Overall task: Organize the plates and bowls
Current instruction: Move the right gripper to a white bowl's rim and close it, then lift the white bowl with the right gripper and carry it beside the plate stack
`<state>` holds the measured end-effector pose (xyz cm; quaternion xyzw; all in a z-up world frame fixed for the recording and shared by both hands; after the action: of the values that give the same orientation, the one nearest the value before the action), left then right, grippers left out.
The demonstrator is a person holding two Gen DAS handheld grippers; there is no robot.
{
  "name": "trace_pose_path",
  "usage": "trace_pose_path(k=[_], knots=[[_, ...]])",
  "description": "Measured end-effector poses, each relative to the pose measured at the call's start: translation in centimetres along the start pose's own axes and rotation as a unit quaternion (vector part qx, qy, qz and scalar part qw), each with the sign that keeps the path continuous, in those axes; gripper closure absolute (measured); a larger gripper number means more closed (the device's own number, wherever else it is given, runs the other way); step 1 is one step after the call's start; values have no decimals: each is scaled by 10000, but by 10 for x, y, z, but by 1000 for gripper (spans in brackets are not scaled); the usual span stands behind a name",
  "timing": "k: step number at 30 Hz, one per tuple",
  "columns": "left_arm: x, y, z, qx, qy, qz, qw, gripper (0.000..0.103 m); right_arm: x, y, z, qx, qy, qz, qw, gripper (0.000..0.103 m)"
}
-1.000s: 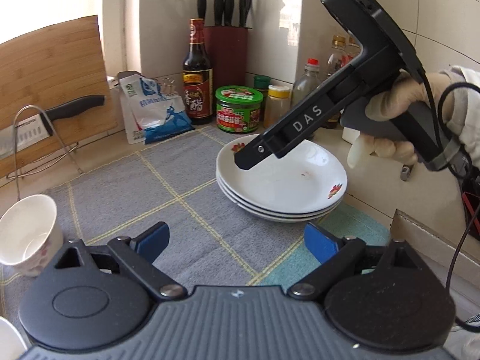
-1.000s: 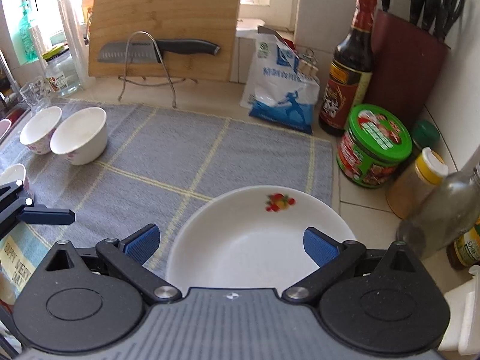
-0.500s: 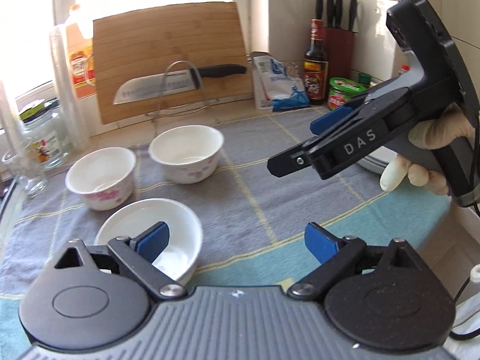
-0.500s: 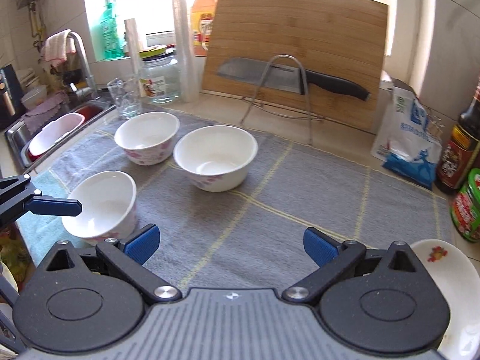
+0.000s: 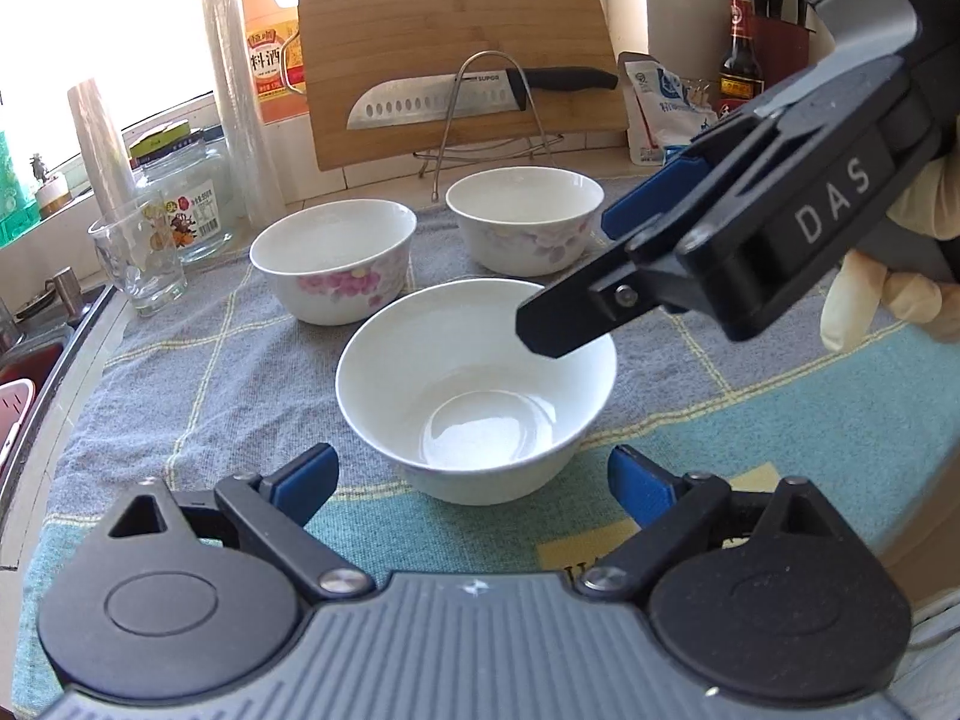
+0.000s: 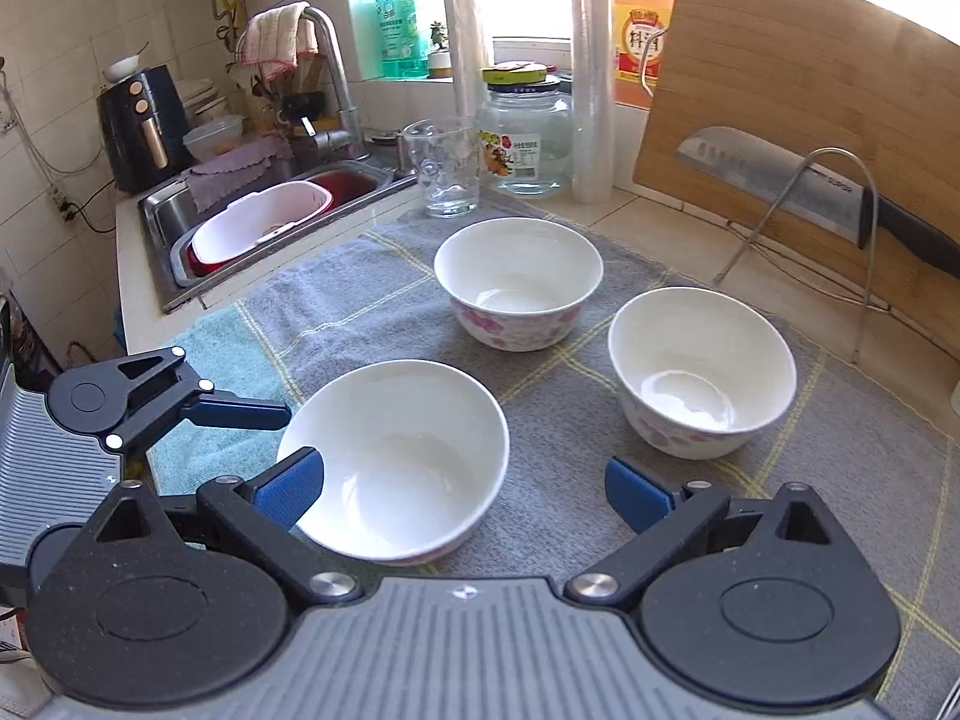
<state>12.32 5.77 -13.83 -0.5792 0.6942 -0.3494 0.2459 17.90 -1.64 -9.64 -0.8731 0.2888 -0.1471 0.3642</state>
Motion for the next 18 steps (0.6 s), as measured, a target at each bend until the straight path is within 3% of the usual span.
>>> trace_pose_path(k=[7, 18], knots=[[-2, -1, 8, -14, 119, 15, 9999, 16, 2, 2, 27, -224, -356, 190, 9989, 18], [-1, -5, 9, -15, 233, 11, 9997, 18, 1, 2, 37, -290, -610, 338, 9971, 31]])
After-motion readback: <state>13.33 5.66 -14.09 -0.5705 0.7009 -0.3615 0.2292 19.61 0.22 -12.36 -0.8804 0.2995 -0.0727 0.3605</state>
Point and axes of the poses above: each gripper's, at about its wrist camera, not at the fingertips, and z roughly the way its jaws point, x to its right, y to its underside, the point moved 9 cm from there along z, roughly the way its jaws point, and after that the axes turned 13 degrees about -z, right-handed, at the moved point
